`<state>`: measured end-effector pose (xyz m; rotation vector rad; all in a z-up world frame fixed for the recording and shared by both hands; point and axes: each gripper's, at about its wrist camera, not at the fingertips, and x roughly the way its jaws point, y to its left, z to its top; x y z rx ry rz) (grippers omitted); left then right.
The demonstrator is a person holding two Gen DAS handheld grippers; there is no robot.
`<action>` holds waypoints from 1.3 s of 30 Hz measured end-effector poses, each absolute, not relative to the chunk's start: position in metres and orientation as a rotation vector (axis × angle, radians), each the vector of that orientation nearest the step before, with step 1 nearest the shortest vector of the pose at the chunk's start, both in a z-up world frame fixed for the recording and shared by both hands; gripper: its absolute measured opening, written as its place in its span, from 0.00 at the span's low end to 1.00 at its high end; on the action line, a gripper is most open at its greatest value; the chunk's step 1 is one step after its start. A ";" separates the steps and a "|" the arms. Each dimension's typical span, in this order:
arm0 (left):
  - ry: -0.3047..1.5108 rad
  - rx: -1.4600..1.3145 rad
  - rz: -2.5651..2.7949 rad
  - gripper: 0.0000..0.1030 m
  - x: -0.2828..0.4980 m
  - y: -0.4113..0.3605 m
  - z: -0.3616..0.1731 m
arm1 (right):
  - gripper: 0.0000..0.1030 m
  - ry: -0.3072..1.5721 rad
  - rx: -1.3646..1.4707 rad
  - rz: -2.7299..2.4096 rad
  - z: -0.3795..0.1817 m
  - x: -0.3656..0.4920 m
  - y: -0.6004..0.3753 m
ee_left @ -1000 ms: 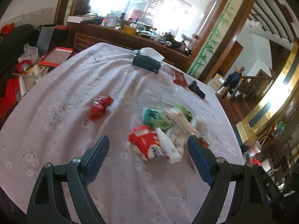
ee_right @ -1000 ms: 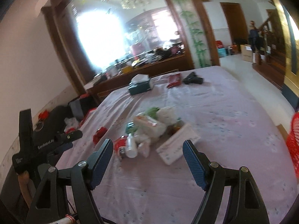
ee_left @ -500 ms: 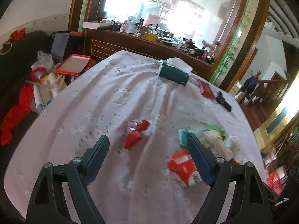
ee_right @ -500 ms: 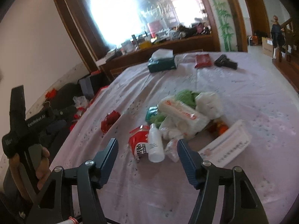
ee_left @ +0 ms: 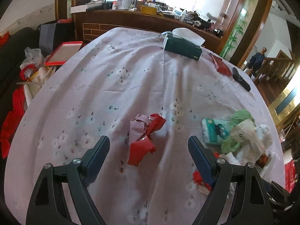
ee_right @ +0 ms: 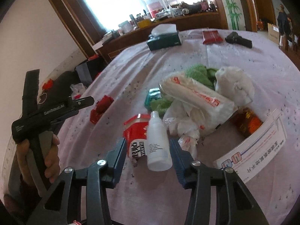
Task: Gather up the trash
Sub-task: 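Grasp the crumpled red wrapper with the left tool while the right tool grasps the white bottle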
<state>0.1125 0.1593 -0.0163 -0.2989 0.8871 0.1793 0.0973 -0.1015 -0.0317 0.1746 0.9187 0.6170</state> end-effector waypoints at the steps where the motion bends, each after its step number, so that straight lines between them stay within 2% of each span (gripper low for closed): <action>1: 0.897 -0.292 0.186 0.82 0.116 0.160 -0.020 | 0.48 0.923 0.172 0.614 -0.034 0.099 -0.101; 6: 0.925 -0.287 0.202 0.80 0.128 0.164 -0.032 | 0.43 0.936 0.160 0.612 -0.039 0.103 -0.097; 8: 0.943 -0.291 0.205 0.72 0.133 0.167 -0.035 | 0.41 0.936 0.151 0.609 -0.040 0.103 -0.095; 10: 0.957 -0.302 0.193 0.61 0.137 0.169 -0.038 | 0.37 0.942 0.147 0.610 -0.042 0.104 -0.093; 12: 0.965 -0.315 0.204 0.55 0.140 0.174 -0.041 | 0.31 0.952 0.149 0.610 -0.043 0.105 -0.092; 15: 0.986 -0.320 0.224 0.46 0.143 0.178 -0.049 | 0.31 0.959 0.156 0.610 -0.046 0.105 -0.093; 17: 1.007 -0.328 0.233 0.29 0.144 0.180 -0.055 | 0.31 0.959 0.153 0.609 -0.045 0.104 -0.093; 20: 1.002 -0.331 0.242 0.22 0.137 0.180 -0.052 | 0.31 0.952 0.163 0.609 -0.045 0.101 -0.095; 29: 0.867 -0.308 0.236 0.20 0.071 0.146 -0.001 | 0.30 0.913 0.211 0.608 -0.031 0.077 -0.116; 39: 0.763 -0.243 0.102 0.20 0.003 0.038 0.051 | 0.30 0.799 0.295 0.551 0.006 0.026 -0.174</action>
